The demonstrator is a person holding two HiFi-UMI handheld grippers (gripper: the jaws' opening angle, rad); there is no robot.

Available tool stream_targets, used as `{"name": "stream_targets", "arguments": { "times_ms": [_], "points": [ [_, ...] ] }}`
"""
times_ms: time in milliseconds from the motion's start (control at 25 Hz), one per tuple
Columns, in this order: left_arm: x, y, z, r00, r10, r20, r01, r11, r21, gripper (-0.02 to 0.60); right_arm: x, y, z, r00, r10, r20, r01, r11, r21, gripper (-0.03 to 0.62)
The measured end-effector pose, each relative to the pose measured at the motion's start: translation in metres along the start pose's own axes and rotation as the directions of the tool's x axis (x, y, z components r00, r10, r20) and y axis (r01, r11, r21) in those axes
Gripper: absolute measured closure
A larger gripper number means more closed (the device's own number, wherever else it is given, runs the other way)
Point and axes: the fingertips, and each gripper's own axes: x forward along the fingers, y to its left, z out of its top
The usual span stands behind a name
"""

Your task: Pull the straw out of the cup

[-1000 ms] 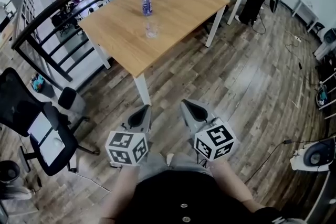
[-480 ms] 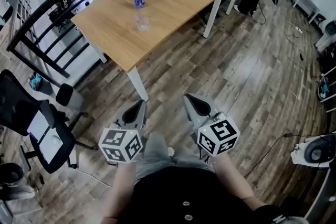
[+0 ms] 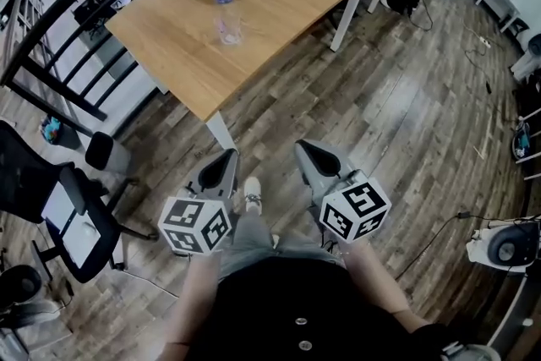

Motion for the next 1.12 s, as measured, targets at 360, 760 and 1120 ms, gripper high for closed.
{"name": "stream_targets", "arguments": {
  "times_ms": [360, 760, 1120],
  "points": [
    [0.071, 0.075, 0.062, 1.000, -0.027, 0.004, 0.026, 1.000, 0.012, 0.561, 0.109, -0.033, 0.043, 1.000, -0.014, 0.012, 0.014, 0.999, -0.039, 0.595],
    [0.134, 0.142, 0.096, 0.998, -0.059, -0.026, 0.058, 0.998, -0.039, 0.561, 0.203, -0.067, 0.064, 0.999, -0.051, -0.008, 0.051, 0.998, -0.046, 0.595],
    [0.163, 0.166, 0.104, 0.993, -0.103, -0.050, 0.101, 0.994, -0.051, 0.561, 0.230, -0.082, 0.068, 0.995, -0.099, -0.011, 0.098, 0.995, -0.022, 0.595]
  ]
}}
